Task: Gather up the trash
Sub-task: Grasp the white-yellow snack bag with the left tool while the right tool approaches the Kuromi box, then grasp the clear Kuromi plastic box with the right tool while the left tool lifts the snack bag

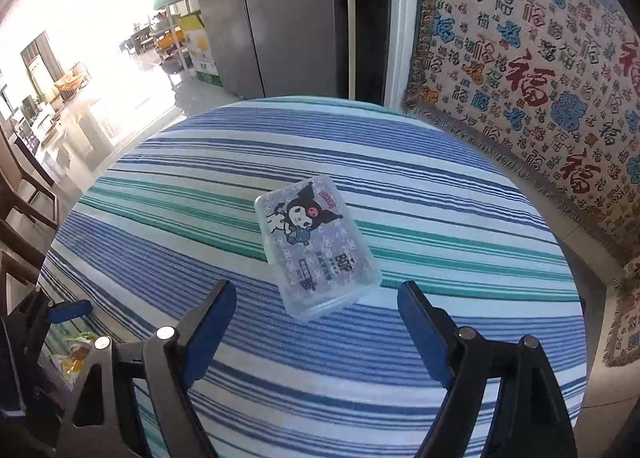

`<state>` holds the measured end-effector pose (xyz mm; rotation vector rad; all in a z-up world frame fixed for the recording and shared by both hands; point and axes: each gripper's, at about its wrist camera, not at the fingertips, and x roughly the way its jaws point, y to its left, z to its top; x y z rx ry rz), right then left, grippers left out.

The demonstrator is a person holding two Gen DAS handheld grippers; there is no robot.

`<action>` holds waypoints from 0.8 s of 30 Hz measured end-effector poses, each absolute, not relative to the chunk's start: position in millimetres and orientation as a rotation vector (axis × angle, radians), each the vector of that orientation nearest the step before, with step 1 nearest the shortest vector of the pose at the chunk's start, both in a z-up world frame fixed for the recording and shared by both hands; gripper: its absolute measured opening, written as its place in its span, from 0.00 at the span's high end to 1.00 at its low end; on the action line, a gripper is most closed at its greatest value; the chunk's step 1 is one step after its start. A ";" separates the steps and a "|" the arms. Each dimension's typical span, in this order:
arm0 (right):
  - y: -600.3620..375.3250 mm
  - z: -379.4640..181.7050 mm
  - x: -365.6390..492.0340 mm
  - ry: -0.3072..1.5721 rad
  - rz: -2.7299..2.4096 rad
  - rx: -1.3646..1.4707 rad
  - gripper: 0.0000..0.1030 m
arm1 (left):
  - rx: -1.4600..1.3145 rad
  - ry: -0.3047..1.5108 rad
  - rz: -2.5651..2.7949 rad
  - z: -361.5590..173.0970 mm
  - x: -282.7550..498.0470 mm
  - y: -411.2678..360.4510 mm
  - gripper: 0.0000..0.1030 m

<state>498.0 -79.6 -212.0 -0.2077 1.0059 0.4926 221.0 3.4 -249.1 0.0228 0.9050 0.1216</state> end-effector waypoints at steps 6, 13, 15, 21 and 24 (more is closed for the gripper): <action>-61.9 -234.4 517.3 1.082 0.411 -0.277 0.25 | 0.021 0.905 0.121 -249.4 220.4 2.1 0.00; -149.9 -224.7 461.8 1.064 0.186 -0.050 0.31 | 0.019 0.905 0.126 -249.2 221.0 1.6 0.00; -165.0 -227.5 424.5 1.056 0.142 -0.053 0.31 | 0.019 0.905 0.128 -249.3 220.0 0.9 0.00; -169.3 -239.3 328.1 0.993 0.117 -0.024 0.29 | 0.019 0.905 0.127 -249.5 220.2 1.4 0.00; -164.3 -240.9 320.6 0.963 0.105 -0.018 0.22 | 0.019 0.905 0.127 -249.4 220.2 0.9 0.00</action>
